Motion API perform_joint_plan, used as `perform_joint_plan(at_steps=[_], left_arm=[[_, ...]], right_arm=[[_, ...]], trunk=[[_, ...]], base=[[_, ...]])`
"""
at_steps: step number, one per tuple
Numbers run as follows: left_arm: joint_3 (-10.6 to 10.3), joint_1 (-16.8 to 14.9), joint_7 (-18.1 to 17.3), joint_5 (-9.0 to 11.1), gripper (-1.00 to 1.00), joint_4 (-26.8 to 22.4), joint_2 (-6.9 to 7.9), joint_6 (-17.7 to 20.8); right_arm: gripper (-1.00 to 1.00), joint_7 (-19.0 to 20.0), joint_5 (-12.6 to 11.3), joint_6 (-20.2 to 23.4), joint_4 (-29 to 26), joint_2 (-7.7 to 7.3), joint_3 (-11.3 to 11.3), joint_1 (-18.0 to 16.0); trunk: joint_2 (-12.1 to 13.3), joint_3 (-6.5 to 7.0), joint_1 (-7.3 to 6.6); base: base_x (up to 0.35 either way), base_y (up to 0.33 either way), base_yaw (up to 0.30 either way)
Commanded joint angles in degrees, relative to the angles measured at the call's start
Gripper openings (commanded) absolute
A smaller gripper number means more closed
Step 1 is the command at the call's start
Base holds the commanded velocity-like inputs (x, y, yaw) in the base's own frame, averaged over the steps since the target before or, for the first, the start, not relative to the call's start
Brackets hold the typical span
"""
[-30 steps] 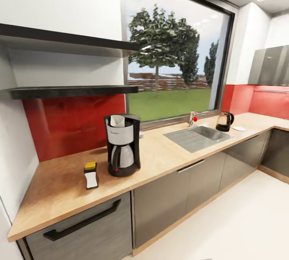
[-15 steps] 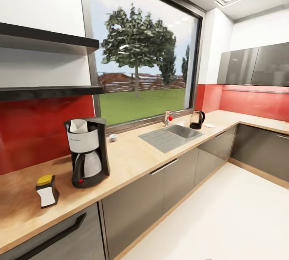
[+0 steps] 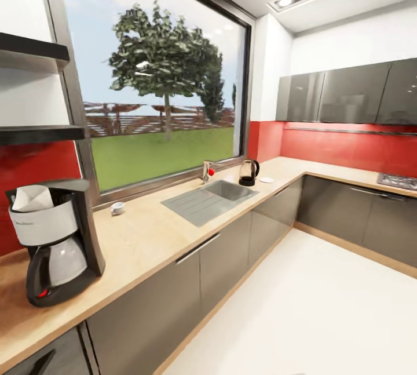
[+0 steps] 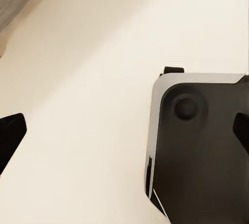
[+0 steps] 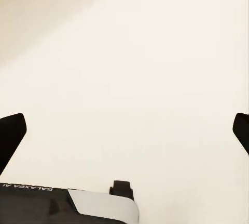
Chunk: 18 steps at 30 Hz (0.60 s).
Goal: Set up a coffee station on the kitchen countertop: keep the coffee maker on the countertop, move the bottle of coffee from the kitchen shelf to the counter next to the coffee maker, place a paper coffee filter on top of the coffee maker, put the saucer next to the coffee maker with the coffee cup on the saucer, and place the electric kettle next to the coffee maker.
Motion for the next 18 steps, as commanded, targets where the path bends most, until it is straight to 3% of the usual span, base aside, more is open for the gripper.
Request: perform_joint_plan(at_steps=[1,8,18], left_arm=[[-0.5,0.0,0.3,0.5,1.0,-0.1,0.04,-0.1],[-0.5,0.0,0.3,0.5,1.0,-0.1,0.04,-0.1],[-0.5,0.0,0.3,0.5,1.0,-0.1,0.04,-0.1]], right_arm=[[1.0,0.0,-0.6,0.0,0.0,0.01,0.5,0.0],[1.0,-0.1,-0.6,0.0,0.0,0.01,0.5,0.0],[1.0,0.0,0.1,0.0,0.1,-0.02,0.7,0.3]], trunk=[[0.0,-0.01,0.04],[0.0,-0.01,0.04],[0.0,-0.01,0.04]], base=[[0.248,-0.234,-0.3],[0.249,-0.233,-0.278],[0.249,-0.233,-0.029]])
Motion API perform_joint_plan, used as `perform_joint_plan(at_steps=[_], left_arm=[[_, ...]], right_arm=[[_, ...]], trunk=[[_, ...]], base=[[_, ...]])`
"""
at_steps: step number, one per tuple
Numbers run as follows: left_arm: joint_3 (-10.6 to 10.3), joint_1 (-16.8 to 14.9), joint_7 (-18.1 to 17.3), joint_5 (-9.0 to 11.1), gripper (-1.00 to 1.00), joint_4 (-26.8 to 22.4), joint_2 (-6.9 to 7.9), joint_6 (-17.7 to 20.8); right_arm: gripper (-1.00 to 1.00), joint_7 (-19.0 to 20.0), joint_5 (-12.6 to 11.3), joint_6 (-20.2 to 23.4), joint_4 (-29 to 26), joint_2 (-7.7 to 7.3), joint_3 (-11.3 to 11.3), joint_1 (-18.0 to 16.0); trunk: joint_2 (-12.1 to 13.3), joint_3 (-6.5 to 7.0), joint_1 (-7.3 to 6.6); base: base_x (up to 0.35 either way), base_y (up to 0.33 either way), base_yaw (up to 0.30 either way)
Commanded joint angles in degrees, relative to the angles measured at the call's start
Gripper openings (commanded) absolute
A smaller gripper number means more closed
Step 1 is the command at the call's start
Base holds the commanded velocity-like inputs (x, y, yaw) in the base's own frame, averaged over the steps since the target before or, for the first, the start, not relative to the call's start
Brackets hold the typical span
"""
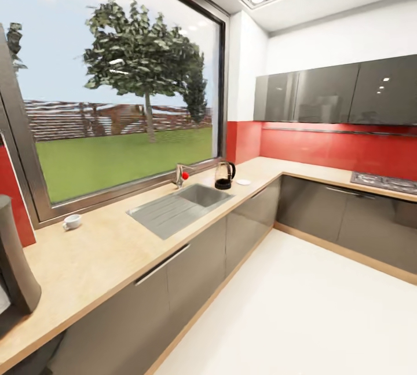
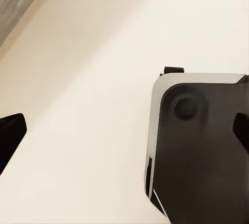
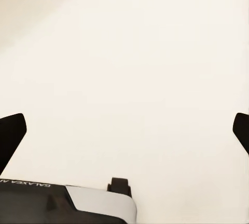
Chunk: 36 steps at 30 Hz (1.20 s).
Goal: Set up a coffee station on the kitchen countertop: keep the coffee maker on the countertop, move the bottle of coffee from the kitchen shelf to the counter next to the coffee maker, place a paper coffee filter on top of the coffee maker, put the saucer next to the coffee maker with the coffee cup on the saucer, and place the electric kettle next to the coffee maker.
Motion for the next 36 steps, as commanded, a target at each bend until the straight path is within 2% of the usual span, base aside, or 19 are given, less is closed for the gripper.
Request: perform_joint_plan(at_steps=[1,36], left_arm=[[-0.5,0.0,0.3,0.5,1.0,-0.1,0.03,-0.1],[-0.5,0.0,0.3,0.5,1.0,-0.1,0.03,0.0]], right_arm=[[1.0,-0.1,-0.6,0.0,0.0,0.01,0.5,0.0],[1.0,-0.2,-0.7,0.0,0.0,0.31,0.6,0.4]], trunk=[[0.0,-0.01,0.04],[0.0,-0.01,0.04]], base=[[0.249,-0.233,0.0],[0.254,-0.23,0.0]])
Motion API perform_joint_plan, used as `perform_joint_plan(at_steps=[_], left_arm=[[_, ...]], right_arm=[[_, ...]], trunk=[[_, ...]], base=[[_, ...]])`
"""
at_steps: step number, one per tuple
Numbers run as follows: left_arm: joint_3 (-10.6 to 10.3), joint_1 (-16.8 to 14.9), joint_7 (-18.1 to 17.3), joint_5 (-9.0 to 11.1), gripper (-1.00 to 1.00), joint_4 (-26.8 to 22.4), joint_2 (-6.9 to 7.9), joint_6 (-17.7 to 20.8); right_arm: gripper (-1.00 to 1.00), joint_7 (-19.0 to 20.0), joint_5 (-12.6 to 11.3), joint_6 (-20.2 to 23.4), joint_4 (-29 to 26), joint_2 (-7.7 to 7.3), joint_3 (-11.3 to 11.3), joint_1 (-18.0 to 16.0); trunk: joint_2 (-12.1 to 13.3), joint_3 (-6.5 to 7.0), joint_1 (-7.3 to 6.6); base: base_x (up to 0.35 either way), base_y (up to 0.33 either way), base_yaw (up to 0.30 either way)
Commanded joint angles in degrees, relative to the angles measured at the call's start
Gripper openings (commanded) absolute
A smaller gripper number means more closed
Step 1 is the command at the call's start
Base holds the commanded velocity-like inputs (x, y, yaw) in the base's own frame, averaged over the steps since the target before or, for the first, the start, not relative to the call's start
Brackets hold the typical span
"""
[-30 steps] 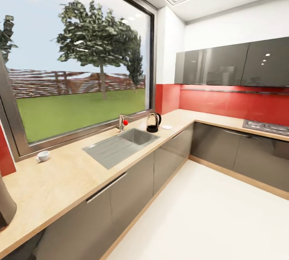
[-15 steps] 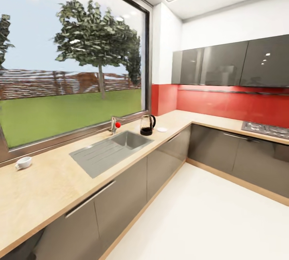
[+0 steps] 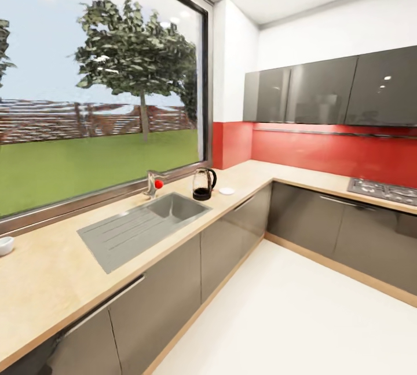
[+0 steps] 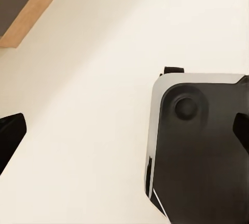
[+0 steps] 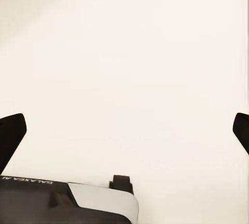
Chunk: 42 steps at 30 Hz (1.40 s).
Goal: Set up a coffee station on the kitchen countertop: keep the coffee maker on the countertop, move the bottle of coffee from the kitchen shelf to the counter next to the coffee maker, place a paper coffee filter on top of the coffee maker, put the saucer next to the coffee maker with the coffee cup on the saucer, and place the electric kettle next to the coffee maker.
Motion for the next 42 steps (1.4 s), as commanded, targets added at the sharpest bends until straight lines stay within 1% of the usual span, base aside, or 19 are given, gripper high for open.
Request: perform_joint_plan(at_steps=[1,25,42], left_arm=[[-0.5,0.0,0.3,0.5,1.0,-0.1,0.05,-0.1],[-0.4,0.0,0.3,0.5,1.0,0.0,0.08,-0.2],[-0.5,0.0,0.3,0.5,1.0,0.0,0.03,-0.2]], right_arm=[[1.0,0.0,-0.6,0.0,0.0,0.03,0.5,0.0],[1.0,0.0,-0.6,0.0,0.0,0.08,0.5,0.0],[1.0,0.0,-0.6,0.0,0.0,0.08,0.5,0.0]], trunk=[[0.0,-0.01,0.05],[0.0,-0.01,0.05],[0.0,-0.01,0.05]], base=[[0.297,-0.169,0.0],[0.325,-0.104,0.0],[0.313,-0.175,0.0]])
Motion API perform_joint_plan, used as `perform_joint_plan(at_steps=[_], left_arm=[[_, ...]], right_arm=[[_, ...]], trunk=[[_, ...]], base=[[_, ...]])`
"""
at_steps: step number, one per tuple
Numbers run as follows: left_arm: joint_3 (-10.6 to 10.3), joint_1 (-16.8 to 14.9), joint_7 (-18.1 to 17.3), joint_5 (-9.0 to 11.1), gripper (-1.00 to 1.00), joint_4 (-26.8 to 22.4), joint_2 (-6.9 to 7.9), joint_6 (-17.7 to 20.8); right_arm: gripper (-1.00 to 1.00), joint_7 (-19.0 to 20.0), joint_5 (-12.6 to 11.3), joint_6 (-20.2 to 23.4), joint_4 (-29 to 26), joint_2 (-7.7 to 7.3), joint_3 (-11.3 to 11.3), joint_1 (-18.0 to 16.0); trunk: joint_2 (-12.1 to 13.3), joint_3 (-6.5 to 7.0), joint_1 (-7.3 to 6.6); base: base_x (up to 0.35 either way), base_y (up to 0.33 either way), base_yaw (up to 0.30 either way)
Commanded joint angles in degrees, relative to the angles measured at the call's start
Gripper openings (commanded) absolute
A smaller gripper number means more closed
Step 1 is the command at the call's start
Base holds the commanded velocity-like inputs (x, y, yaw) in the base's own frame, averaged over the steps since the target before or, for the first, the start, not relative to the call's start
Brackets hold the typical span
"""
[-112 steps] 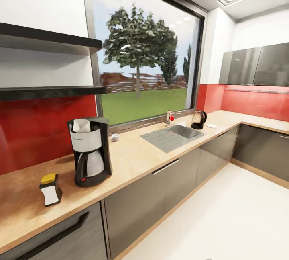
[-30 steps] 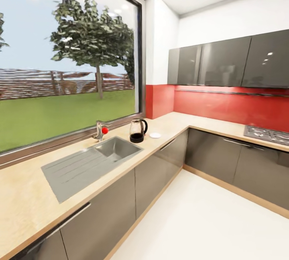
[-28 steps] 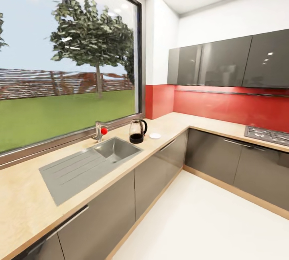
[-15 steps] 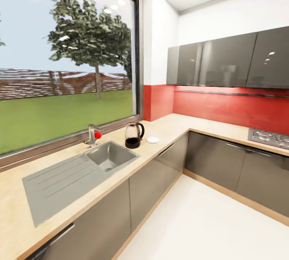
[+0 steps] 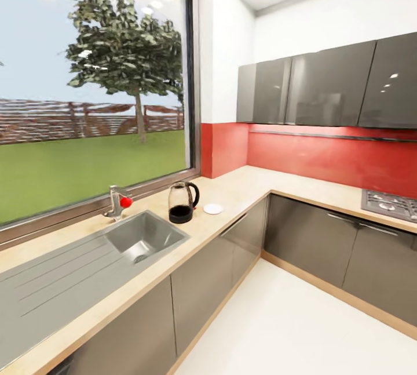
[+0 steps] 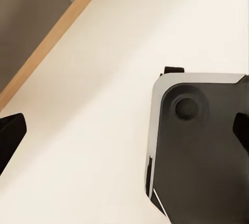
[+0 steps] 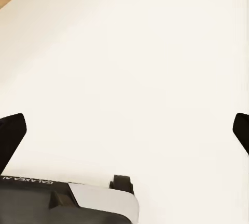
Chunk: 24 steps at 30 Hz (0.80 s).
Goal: Set up a coffee station on the kitchen countertop: keep the coffee maker on the countertop, move the bottle of coffee from the kitchen shelf to the counter next to the coffee maker, place a paper coffee filter on top of the coffee maker, put the saucer next to the coffee maker with the coffee cup on the saucer, and place the electric kettle next to the coffee maker.
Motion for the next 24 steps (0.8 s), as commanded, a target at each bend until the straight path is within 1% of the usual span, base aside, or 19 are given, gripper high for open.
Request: perform_joint_plan(at_steps=[1,24], left_arm=[[-0.5,0.0,0.3,0.5,1.0,-0.1,0.03,-0.1],[-0.5,0.0,0.3,0.5,1.0,-0.1,0.03,-0.1]], right_arm=[[1.0,0.0,-0.6,0.0,0.0,0.0,0.5,0.0],[1.0,0.0,-0.6,0.0,0.0,0.0,0.5,0.0]], trunk=[[0.0,-0.01,0.05],[0.0,-0.01,0.05]], base=[[0.307,-0.184,0.0],[0.307,-0.184,0.0]])
